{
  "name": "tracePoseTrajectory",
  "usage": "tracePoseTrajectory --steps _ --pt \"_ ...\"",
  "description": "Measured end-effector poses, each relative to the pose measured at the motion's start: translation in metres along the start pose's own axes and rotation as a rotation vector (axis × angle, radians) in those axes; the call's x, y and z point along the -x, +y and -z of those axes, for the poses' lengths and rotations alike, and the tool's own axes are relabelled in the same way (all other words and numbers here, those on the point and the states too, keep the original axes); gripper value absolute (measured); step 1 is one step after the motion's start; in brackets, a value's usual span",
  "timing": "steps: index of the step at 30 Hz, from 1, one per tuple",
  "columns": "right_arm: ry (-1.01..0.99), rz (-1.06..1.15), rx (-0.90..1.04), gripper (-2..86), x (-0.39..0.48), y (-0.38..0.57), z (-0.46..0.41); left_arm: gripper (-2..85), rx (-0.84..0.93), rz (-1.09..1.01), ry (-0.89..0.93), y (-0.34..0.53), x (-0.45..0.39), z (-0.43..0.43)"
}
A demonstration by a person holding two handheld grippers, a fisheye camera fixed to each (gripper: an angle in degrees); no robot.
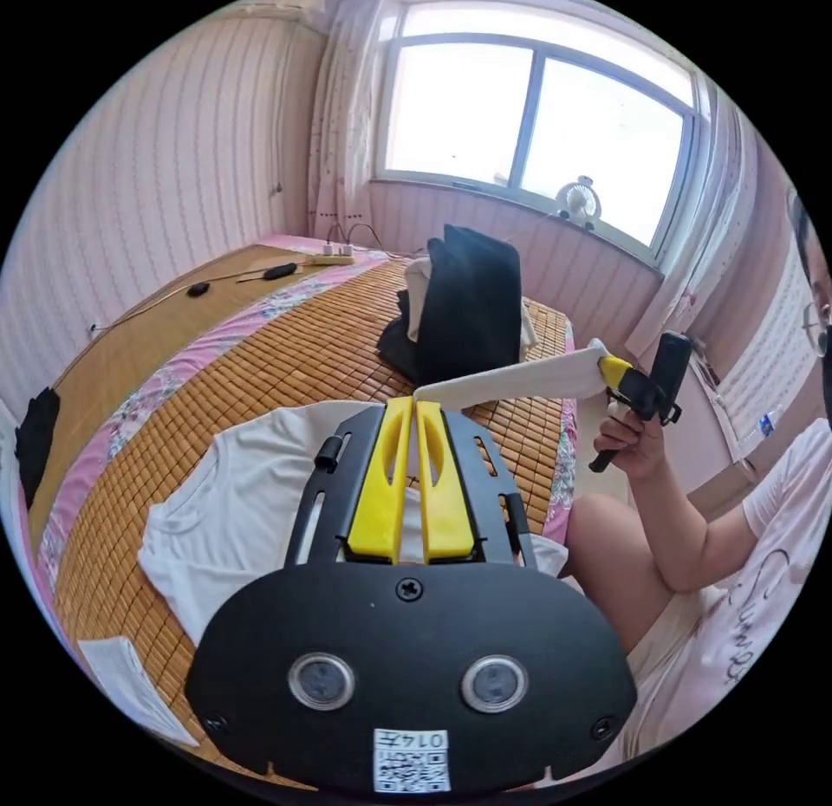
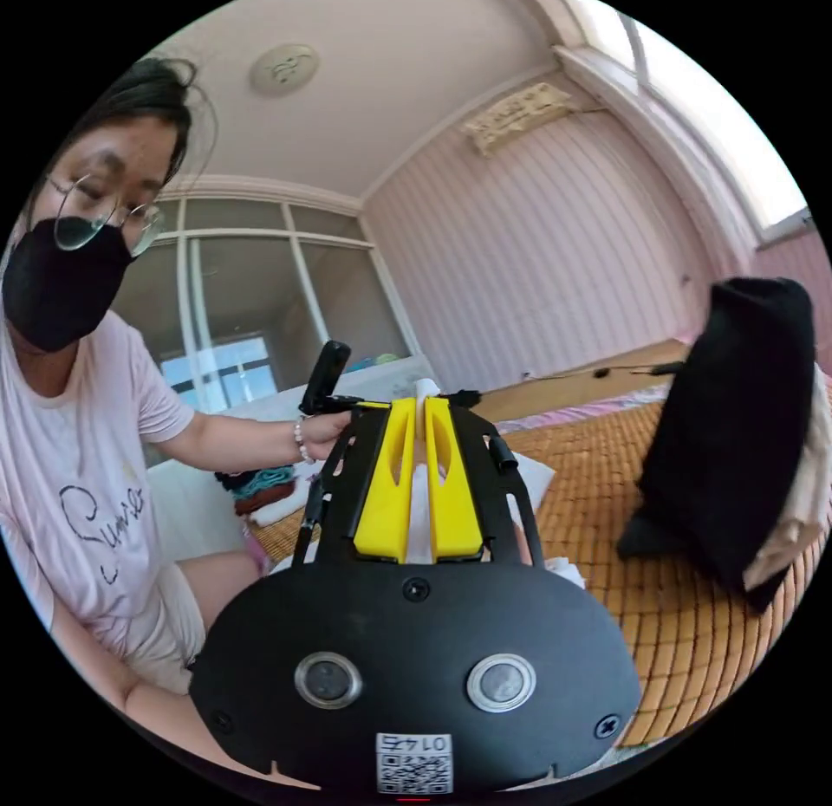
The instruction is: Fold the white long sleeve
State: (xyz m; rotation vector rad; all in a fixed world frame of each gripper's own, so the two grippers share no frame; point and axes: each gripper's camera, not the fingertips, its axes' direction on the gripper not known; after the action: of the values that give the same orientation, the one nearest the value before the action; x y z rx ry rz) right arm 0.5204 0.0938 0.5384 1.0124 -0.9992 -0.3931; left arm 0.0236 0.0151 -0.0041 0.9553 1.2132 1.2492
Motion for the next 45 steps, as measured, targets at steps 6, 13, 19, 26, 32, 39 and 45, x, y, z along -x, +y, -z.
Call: tracePoseTrajectory --steps 6,13,19,26,32,39,45 --pt "-0.25 0.143 0.547 6.0 0.105 0.023 -0.162 6.2 0.065 0.266 -0.225 0.143 0.036 0.096" --pt "-0.148 -0.019 0.817 6.9 0.143 0.082 -0.214 6.5 0.152 0.553 -0.238 0.265 0.043 0.144" --pt "0.068 0.057 0.968 6.9 0.164 0.095 -0.261 6.3 0.19 0.562 -0.199 0.292 0.038 0.138" --pt "0.166 0.214 1.09 6.3 0.19 0.11 -0.342 7.3 0.333 0.553 -0.263 0.288 0.053 0.107" --pt "0.136 0.128 1.097 2.9 0.18 0.087 -0.365 2.9 0.369 0.459 -0.258 0.286 0.059 0.114" --pt "0.081 0.213 0.998 1.7 0.193 0.027 -0.355 -0.6 0.31 0.488 -0.187 0.28 0.07 0.159" --pt "0.017 0.192 1.02 2.2 0.189 0.01 -0.37 -0.8 0.289 0.508 -0.176 0.283 0.088 0.194"
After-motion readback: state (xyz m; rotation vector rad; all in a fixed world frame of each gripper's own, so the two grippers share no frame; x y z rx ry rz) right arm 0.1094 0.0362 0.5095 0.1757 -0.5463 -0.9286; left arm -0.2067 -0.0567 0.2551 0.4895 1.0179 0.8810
